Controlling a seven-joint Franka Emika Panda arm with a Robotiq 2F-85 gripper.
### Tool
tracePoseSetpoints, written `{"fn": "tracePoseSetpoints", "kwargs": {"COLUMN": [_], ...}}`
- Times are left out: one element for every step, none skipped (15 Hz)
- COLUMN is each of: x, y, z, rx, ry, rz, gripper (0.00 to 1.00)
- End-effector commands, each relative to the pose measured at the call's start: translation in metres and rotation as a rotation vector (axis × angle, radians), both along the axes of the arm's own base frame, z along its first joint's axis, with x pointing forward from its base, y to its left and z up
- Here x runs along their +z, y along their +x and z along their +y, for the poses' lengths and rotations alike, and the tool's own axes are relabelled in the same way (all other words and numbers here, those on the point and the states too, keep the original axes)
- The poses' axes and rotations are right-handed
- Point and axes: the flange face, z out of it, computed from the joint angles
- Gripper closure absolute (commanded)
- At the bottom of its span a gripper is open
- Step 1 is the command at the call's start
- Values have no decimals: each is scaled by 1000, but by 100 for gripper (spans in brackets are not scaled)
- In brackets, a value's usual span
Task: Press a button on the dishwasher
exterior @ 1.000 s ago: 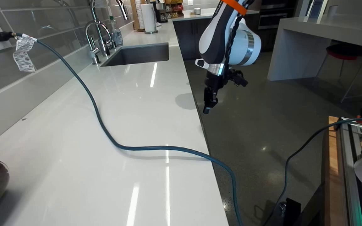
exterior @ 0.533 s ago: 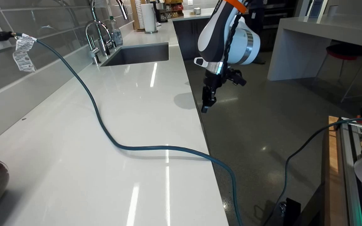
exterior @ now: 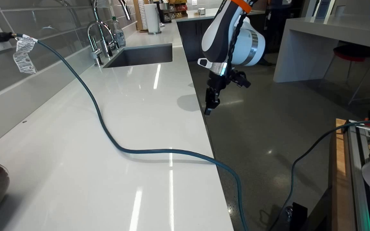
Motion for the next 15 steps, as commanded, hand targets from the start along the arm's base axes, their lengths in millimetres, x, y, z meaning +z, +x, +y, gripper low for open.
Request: {"fn": "tracePoseSetpoints", "kwargs": {"x": [-6, -6, -6, -6, -6, -6, -6, -7, -6, -6, -6, -6, -6, -6, -6], "y": [3, 3, 4, 4, 4, 5, 5, 5, 5, 5, 5, 5, 5, 4, 4], "z": [0, 1, 1, 1, 1, 1, 0, 0, 0, 0, 0, -1, -1, -1, -1], "rx": [-5, -7, -9, -11, -13, -16, -18, -20, -22, -24, -27, -29, -31, -32, -33], "ry": [16, 20, 24, 29, 34, 37, 40, 44, 48, 53, 57, 62, 65, 69, 73], "rz": [-18, -19, -21, -19, -20, -21, -23, -25, -27, -28, -30, -32, -32, -33, -34], "gripper": [100, 100, 100, 100, 100, 100, 100, 100, 100, 100, 100, 100, 100, 100, 100]}}
